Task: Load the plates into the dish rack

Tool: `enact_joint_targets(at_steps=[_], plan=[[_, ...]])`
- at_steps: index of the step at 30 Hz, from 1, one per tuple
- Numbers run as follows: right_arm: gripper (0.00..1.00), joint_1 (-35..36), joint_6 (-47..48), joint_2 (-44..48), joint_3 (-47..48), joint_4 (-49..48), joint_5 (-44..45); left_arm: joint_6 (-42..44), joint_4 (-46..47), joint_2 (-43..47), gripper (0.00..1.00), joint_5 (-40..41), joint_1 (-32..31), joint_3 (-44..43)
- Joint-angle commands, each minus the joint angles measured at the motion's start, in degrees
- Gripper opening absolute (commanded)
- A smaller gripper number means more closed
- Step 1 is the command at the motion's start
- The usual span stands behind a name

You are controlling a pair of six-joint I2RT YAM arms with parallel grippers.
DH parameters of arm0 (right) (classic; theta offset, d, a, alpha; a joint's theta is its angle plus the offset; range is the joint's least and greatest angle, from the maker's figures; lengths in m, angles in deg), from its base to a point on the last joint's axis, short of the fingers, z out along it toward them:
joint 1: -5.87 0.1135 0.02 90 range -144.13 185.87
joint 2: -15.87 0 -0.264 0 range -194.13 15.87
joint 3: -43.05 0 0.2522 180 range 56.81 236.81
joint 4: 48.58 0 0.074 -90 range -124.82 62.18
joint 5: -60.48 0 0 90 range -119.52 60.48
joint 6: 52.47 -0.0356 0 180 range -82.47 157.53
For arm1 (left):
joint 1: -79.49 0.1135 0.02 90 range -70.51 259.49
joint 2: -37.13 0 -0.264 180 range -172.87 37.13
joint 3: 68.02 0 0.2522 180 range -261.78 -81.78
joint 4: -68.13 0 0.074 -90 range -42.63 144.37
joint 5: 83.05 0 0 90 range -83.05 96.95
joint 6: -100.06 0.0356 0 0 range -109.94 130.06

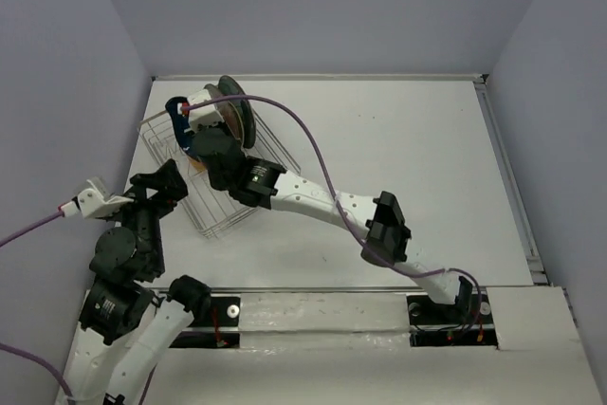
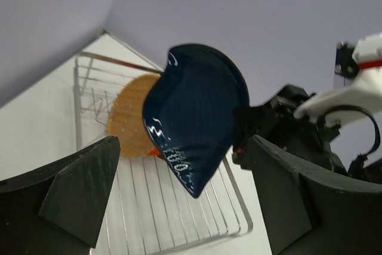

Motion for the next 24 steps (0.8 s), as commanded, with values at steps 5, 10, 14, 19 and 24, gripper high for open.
enact_joint_targets(at_steps=[5,10,14,19,24], plan=[[0.07,-0.3,-1.9,18.1,-23.2,-21.0,-3.7,-9.1,-4.7,-7.6,0.99,-11.0,-1.8,-8.2],[0.07,-0.3,-1.7,29.2,-39.2,-27.4,-3.4,-13.8,-8.4,-14.3,0.99,-11.8,-1.9,-12.7],[0.07,-2.4,-3.4,36.7,-49.8,-29.5,-6.3,-16.0,-5.4,-17.8,0.99,-15.6,-1.9,-13.4],[0.07,-4.5,-2.8,41.8,-57.4,-34.0,-12.9,-15.1,-4.1,-21.7,0.99,-20.7,-1.8,-16.4],[0.07,-4.5,4.8,42.2,-61.6,-43.0,-15.1,-19.9,-2.9,-28.1,0.99,-31.4,1.2,-17.2]])
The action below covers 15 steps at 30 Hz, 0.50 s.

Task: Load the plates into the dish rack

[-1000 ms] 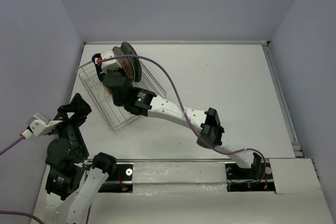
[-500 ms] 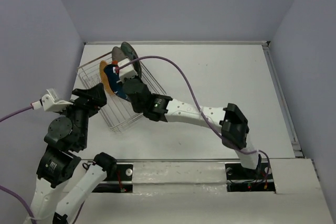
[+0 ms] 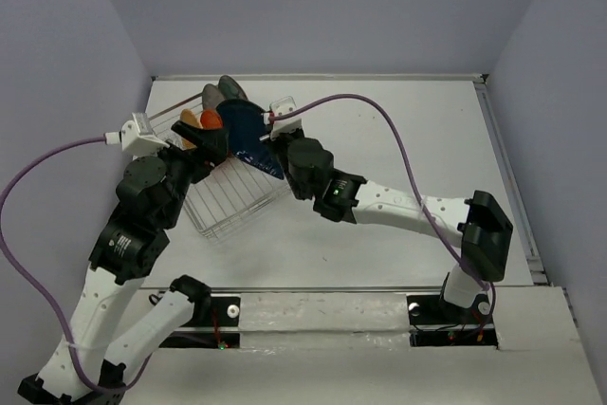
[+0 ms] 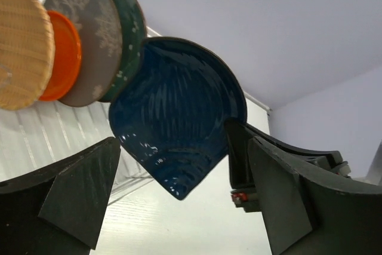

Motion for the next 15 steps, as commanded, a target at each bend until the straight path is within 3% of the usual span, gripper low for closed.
enact_joint_targets(at_steps=[1,4,7,15], plan=[[0.07,0.1,7.3,1.9,-1.5,-19.7,-3.2,-5.2,6.0,-3.4,0.93,-13.1,3.8,-1.3],[0.07,0.1,10.1,1.2,-2.5,-23.8,-2.2,-10.2,8.5,-4.3,0.62,-23.8,11.4,0.1],[0.07,0.1,10.9,1.5,-3.9,-26.3,-1.4,-13.8,9.2,-6.8,0.64,-29.1,14.4,1.1],[0.07,1.3,17.8,-1.8,-3.4,-31.5,-0.6,-16.5,14.2,-10.3,0.8,-31.3,14.8,4.0]])
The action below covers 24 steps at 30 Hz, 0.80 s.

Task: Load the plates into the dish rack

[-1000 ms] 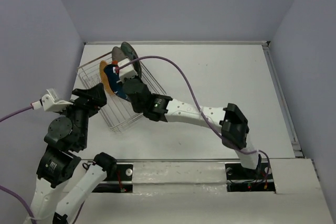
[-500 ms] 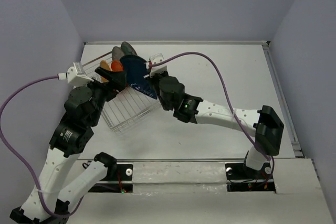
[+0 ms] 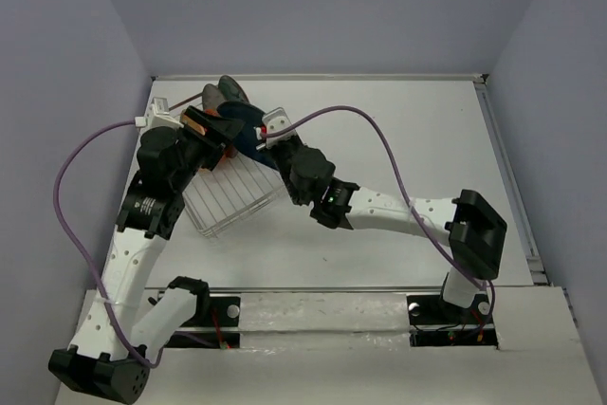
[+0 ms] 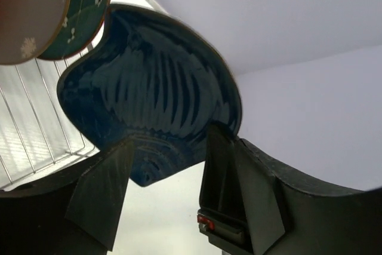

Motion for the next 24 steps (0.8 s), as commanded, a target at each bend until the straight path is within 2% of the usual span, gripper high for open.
enact_joint_targets(at_steps=[1,11,17,24], plan=[[0.07,2.1,7.7,-1.1,2.7,-17.9,0.9,-3.8,7.3,-0.4,0.8,-4.9,0.6,1.8],[0.07,5.7,15.1,-7.0,3.6,-26.7,3.3,-6.1,13.1,-0.8,0.78,-6.0,0.7,5.4],[0.07,7.9,23.7,-10.6,5.6,-34.6,4.6,-3.8,9.8,-1.5,0.74,-5.0,0.8,6.2],[0.07,8.4,32.6,-12.7,6.2,-42.5,3.3,-0.9,7.2,-2.8,0.65,-1.7,1.6,4.1]])
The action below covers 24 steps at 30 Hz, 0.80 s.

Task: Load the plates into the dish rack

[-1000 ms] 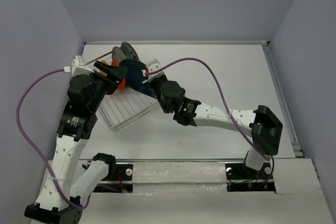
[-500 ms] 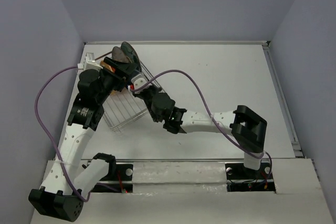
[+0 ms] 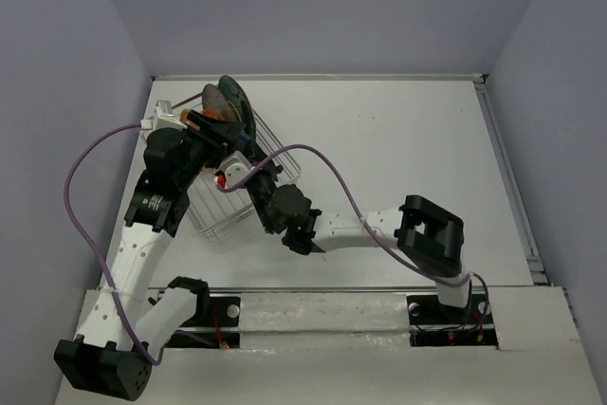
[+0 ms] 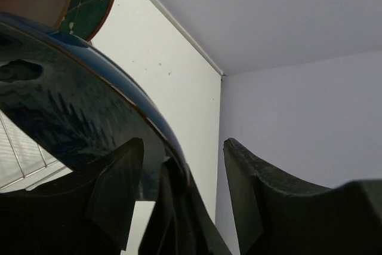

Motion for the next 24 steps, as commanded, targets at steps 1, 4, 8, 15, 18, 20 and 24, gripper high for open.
enact_joint_targets(at_steps=[1,4,8,15,18,20,24], plan=[[0.07,1.5,8.0,0.5,4.9,-20.1,-1.3,3.1,-0.2,-1.2,0.64,1.7,0.6,-2.0],[0.07,1.5,14.0,-0.9,5.4,-25.0,-1.7,4.5,-1.1,-2.2,0.61,3.7,0.7,-3.0],[0.07,2.0,12.4,-0.3,4.5,-22.2,-3.7,3.7,1.2,-2.2,0.53,3.1,0.9,-3.0],[0.07,2.6,11.3,-0.2,3.3,-22.9,-2.5,5.6,1.8,-1.7,0.05,2.9,0.9,-4.0],[0.09,2.6,9.6,1.4,2.4,-21.7,-1.6,7.7,2.1,-1.3,0.05,1.0,1.8,-4.0],[0.15,2.6,7.2,2.6,1.7,-19.3,-1.0,8.8,2.4,-1.1,0.05,-0.4,2.8,-4.0],[0.39,2.6,-0.7,8.8,-3.5,-13.8,-0.1,10.6,2.8,-1.0,0.05,-6.0,8.4,-5.0]])
